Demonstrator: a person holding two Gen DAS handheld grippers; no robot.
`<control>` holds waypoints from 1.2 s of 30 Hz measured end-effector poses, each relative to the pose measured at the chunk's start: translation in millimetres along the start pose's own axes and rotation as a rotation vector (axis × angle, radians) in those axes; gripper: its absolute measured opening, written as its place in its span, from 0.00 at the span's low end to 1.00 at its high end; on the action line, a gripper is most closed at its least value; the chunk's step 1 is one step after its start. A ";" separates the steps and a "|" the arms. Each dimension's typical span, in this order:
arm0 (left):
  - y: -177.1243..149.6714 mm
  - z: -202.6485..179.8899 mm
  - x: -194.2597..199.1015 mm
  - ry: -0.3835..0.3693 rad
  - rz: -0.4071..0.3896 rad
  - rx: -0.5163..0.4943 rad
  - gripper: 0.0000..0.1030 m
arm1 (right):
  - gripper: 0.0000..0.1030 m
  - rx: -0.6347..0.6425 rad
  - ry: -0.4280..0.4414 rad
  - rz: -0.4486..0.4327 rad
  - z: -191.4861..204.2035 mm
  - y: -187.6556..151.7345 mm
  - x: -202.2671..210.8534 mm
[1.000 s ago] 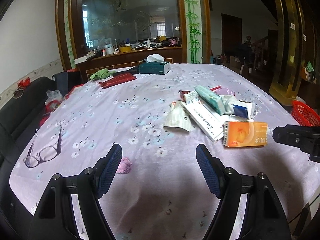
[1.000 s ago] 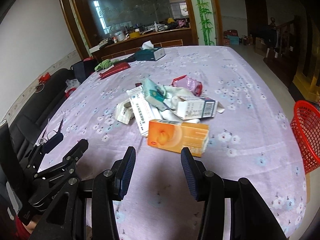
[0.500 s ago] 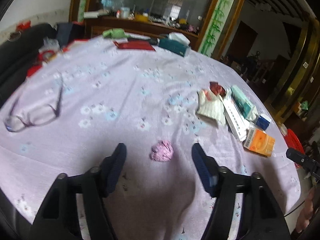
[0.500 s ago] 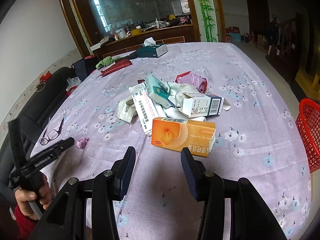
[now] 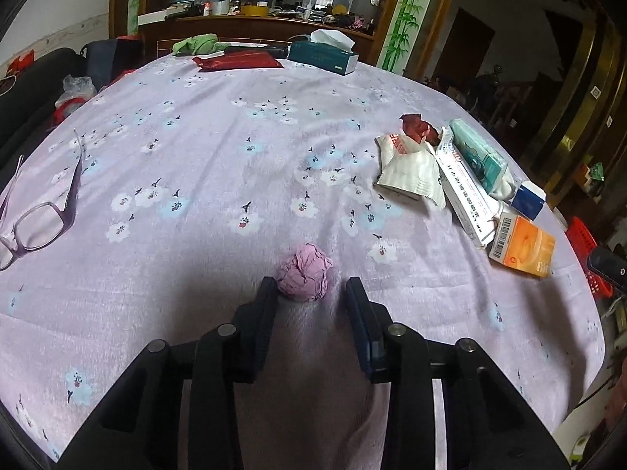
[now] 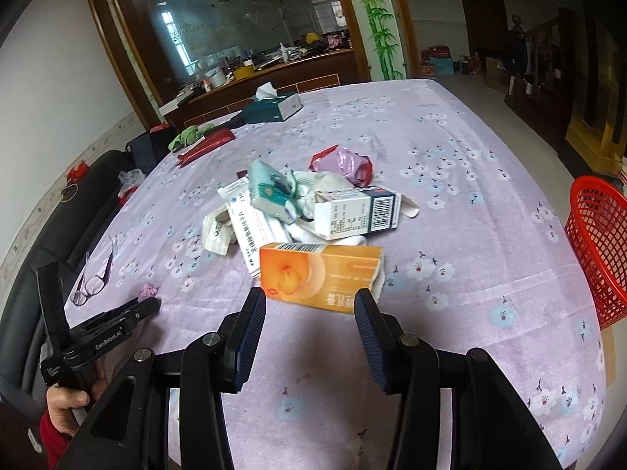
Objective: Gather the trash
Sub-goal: 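Grasp the crumpled pink paper with the left tool while the right tool approaches the orange box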
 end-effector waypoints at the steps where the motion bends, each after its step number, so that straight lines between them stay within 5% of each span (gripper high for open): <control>1: 0.4 0.3 -0.5 0.000 0.000 0.001 0.34 | 0.49 -0.003 0.003 0.001 -1.5 1.3 -1.0; 14: 4.5 0.9 2.4 0.001 -0.030 0.008 0.23 | 0.50 -0.104 0.069 0.093 -37.2 34.3 -69.1; 27: 19.6 -15.9 21.5 0.037 -0.111 -0.045 0.23 | 0.52 0.146 0.301 0.256 49.4 -41.2 -29.7; 36: 23.1 -23.8 28.5 0.040 -0.134 -0.069 0.23 | 0.53 0.260 0.211 0.206 64.6 -34.6 -57.7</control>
Point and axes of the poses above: each gripper's, at about its wrist camera, not at the fingertips, and x roughly against the way its jaws point, z to its left, y to its top, the point moved 10 cm from there along -x, roughly the way its jaws point, and after that the axes turned 5 degrees about -x, right-handed, at the moved point
